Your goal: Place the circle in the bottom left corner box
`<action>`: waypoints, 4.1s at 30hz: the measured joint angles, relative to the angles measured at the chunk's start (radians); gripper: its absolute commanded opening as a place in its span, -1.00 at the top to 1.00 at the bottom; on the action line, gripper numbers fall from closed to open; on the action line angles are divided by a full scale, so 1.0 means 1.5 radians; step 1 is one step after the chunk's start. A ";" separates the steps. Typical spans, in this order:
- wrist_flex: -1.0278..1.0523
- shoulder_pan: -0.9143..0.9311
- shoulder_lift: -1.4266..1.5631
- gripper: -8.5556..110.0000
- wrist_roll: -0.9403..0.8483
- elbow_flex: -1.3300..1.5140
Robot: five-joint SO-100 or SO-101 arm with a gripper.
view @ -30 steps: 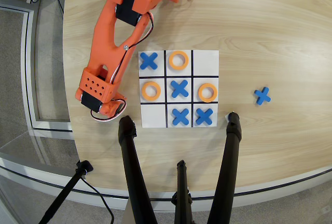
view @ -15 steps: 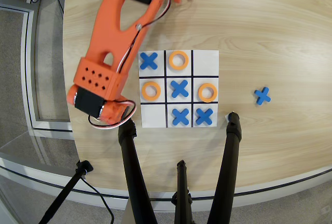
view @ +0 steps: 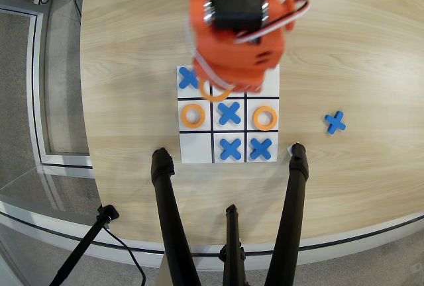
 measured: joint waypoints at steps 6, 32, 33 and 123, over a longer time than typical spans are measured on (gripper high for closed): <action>-0.039 -0.139 0.092 0.86 0.020 0.185; -0.388 -0.250 -0.178 0.86 0.067 0.297; -0.395 -0.250 -0.187 0.86 0.067 0.297; -0.033 1.039 0.802 0.85 -0.109 0.765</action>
